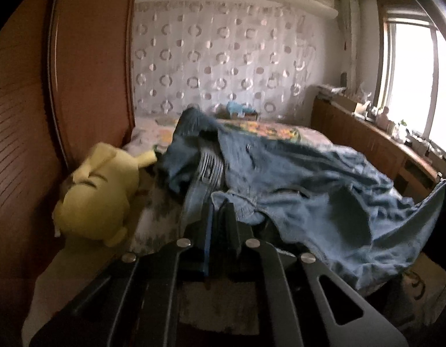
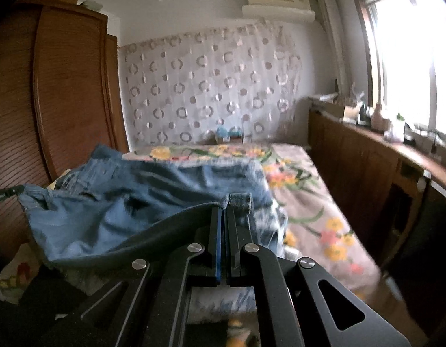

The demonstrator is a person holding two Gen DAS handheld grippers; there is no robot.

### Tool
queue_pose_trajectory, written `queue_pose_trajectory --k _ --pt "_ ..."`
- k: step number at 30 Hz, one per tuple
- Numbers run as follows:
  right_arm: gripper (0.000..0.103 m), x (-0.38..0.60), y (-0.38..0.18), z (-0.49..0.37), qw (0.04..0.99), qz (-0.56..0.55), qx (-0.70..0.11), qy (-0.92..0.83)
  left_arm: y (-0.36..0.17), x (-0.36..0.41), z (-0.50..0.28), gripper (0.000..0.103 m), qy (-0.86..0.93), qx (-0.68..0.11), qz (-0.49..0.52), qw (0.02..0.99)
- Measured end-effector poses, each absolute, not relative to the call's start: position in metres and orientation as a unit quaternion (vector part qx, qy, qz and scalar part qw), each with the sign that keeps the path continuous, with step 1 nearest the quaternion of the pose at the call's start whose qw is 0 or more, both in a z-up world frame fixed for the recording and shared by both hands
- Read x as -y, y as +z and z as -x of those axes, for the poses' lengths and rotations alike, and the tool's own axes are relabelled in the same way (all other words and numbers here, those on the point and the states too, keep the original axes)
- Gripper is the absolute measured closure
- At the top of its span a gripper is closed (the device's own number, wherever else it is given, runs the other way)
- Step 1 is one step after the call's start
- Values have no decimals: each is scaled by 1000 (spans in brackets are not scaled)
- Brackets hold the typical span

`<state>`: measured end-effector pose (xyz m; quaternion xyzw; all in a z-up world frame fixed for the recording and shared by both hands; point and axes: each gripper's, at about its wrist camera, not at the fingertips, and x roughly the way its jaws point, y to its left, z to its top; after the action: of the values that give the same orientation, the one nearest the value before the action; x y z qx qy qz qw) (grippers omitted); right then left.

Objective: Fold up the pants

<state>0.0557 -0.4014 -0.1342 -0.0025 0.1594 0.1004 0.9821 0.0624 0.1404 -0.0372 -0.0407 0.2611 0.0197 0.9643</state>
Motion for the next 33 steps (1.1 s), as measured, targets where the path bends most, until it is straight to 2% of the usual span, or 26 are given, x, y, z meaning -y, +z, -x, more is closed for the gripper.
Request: queue_pose_trajectory --k 1,6,15,17,21,25,33 --pt "102 401 -128 -61 983 7 -154 98 -31 -140 -65 100 23 -253 37 966" --pt "102 392 -119 -85 985 26 -141 98 -15 -139 -79 100 18 -247 23 968" --pt "102 367 -150 -107 979 42 -169 109 -66 -148 -75 99 7 -321 32 946" --pt "102 364 -156 -113 977 41 -178 110 -84 -155 -79 91 -3 -350 44 936" --pt "102 361 -160 -121 975 39 -190 109 -111 -158 -78 64 -20 -379 48 924" --pt "102 368 -159 -124 973 43 -197 111 -122 -159 -77 57 -22 -391 46 919" --pt "102 376 -154 -104 974 38 -196 110 -136 -162 -81 56 -26 -407 48 912"
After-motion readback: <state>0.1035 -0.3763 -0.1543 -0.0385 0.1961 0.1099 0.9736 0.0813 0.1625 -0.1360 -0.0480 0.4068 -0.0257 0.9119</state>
